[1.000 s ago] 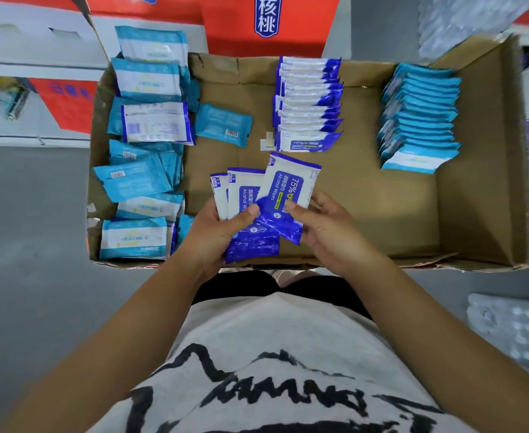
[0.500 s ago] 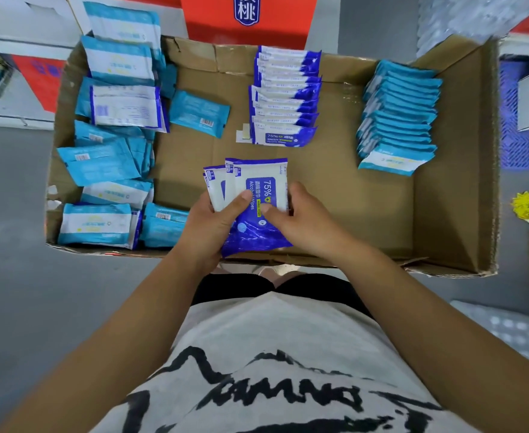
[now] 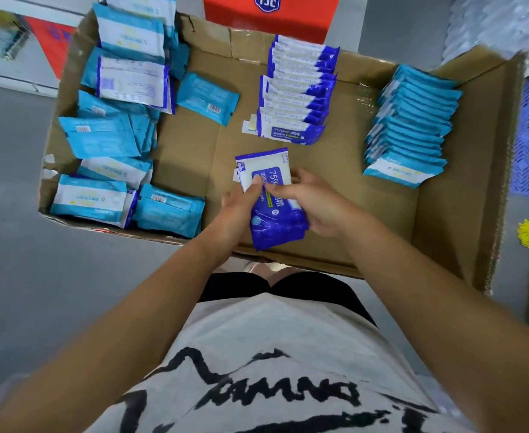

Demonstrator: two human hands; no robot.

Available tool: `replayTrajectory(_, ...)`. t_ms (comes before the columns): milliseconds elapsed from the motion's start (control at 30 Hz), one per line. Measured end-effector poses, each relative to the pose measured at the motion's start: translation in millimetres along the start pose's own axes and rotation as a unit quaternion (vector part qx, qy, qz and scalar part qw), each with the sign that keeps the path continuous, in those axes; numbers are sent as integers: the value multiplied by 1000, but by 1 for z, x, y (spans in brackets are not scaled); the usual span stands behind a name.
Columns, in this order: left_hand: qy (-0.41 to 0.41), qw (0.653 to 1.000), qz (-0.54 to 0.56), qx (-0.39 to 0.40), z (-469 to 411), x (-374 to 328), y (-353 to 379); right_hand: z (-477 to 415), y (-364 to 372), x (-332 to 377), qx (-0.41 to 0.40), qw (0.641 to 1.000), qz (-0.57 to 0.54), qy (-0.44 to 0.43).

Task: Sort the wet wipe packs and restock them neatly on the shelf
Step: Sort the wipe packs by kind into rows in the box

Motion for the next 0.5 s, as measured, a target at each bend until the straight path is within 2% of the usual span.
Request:
replayTrajectory(100, 26, 995, -90, -35, -4, 1, -16, -18, -13, 14, -33, 984, 157, -76)
replayTrajectory(167, 78, 973, -197, -95, -12, 3, -32, -37, -19, 23, -52, 932, 328, -143)
replayTrajectory(267, 105, 887, -420, -163, -21, 9, -65, -67, -22, 34, -75, 810, 537, -225)
replayTrajectory(333, 94, 800, -572, -153, -23, 18, -88, -87, -22, 36, -74, 727, 637, -247)
replayTrajectory(400, 72, 734, -660, -145, -23, 30, -109, -104, -22, 36, -64, 662, 701, -257)
replayTrajectory(433, 65, 717, -678, -150, -24, 36, -119, -110, -21, 37, -61, 641, 720, -259)
replayTrajectory(500, 39, 703, -694, -153, -26, 45, -137, -116, -20, 39, -63, 605, 747, -267)
Point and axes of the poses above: each hand's wrist, its own z-axis away from the middle knuckle, its own y-axis out of the palm, x = y × z, the point moved 1 cm from there along -z, towards the middle knuckle, and after that the axes turned 2 degrees about -z, right-handed, at the moved point
